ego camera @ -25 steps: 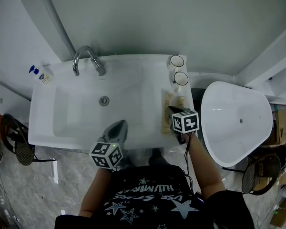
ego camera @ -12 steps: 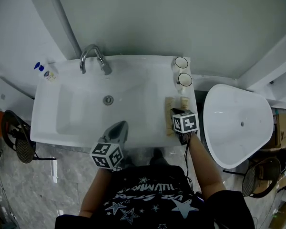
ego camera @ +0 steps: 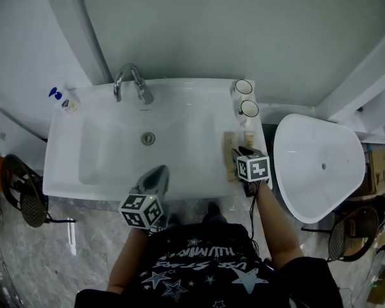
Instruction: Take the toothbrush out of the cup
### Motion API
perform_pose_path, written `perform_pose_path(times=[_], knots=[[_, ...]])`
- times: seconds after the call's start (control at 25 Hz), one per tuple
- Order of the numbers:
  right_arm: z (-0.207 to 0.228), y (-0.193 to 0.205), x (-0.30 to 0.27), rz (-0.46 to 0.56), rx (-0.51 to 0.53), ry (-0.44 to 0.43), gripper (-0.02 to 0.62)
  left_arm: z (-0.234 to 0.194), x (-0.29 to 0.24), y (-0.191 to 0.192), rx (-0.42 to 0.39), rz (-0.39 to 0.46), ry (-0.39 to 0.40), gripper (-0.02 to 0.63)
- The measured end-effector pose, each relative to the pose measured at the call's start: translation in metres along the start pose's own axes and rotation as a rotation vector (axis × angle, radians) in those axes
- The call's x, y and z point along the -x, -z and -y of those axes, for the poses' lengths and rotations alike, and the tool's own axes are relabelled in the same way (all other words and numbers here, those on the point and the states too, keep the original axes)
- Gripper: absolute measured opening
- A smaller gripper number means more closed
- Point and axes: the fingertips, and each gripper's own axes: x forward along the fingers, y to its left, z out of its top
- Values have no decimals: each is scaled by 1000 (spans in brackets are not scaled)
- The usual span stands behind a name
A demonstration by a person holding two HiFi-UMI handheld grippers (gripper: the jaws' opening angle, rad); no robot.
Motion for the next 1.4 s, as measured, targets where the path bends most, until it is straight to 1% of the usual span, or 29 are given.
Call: perform_pose_path(times=[0.12,0.28,0.56,0.72,0.88,1.12,1.4], knots=[[-9,-7,9,35,7,14,112,-10,6,5,11,-17,11,21],[-15,-2,20,62,26,65,110,-21,17,10,13,-41,39,21],[-35,2,44,154,-24,105,109,-43,26,18,-17,-90,89,21],[-46,13,51,171,-33,113,95,-53,31,17,-3,-79,82,21],[-48,12,52,193,-38,115,87,-55,36,17,-8,-69,67,21],[-53,21,69,247,-61,111,55,-36,46,25,-31,-71,55,21],[-60,43,111,301,-97,65,34,16,73,43,-61,-79,68,21]])
